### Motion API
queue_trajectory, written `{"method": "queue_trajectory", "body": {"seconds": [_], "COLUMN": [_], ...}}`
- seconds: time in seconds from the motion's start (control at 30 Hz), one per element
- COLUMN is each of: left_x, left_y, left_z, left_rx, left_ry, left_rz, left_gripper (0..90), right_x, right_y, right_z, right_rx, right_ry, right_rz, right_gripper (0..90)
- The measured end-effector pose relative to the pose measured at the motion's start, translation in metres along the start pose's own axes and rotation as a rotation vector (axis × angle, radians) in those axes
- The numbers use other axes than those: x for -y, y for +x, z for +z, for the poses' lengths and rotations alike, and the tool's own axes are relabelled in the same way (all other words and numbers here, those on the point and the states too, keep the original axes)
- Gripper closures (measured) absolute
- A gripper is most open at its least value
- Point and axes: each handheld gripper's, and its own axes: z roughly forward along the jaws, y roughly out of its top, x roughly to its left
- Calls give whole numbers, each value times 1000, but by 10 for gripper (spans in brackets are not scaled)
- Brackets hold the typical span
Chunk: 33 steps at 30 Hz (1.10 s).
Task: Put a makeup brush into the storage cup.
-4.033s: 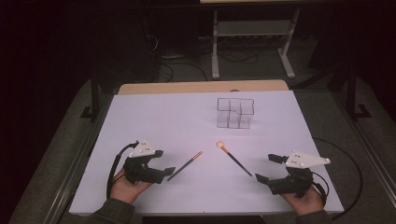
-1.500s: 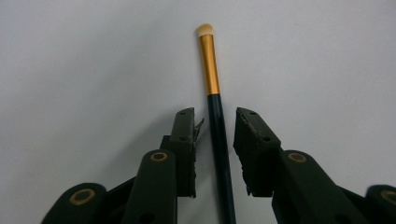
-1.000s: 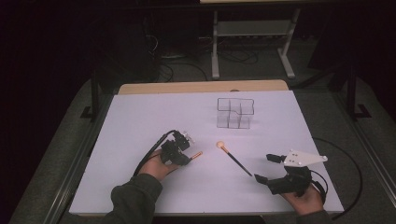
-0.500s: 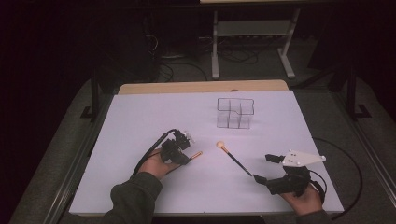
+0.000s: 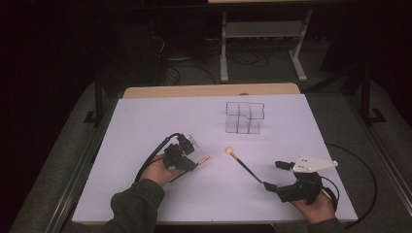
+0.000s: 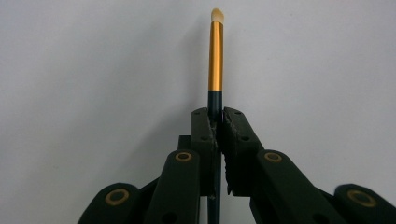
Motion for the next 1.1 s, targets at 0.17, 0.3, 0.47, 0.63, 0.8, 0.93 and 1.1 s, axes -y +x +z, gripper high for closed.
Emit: {"method": "queue_trajectory", "body": {"seconds": [0.17,0.3,0.47,0.63,0.8,0.93,1.1], "left_x": [2,4,6,7,7,8,11], "left_y": [0,1,0,-3,-8,-10,-13], "left_z": [-7,-13,-22,-30,-37,-43,-47], "left_rx": [11,20,31,37,51,57,67], "left_ry": [-14,-37,-59,-85,-103,-108,-142], "left_rz": [8,14,32,44,48,75,69], "left_gripper": [834,834,835,834,834,834,834], "right_x": [-1,-3,-5,-8,-10,-13,-16], "right_y": [-1,0,0,0,1,2,5], "right_z": [0,1,2,5,7,8,11], "right_rx": [-1,-6,-8,-21,-25,-34,-48], "right_ry": [4,14,18,33,44,53,60], "right_rz": [4,-1,-9,-7,4,1,2], "right_gripper": [146,146,146,146,146,145,142]}}
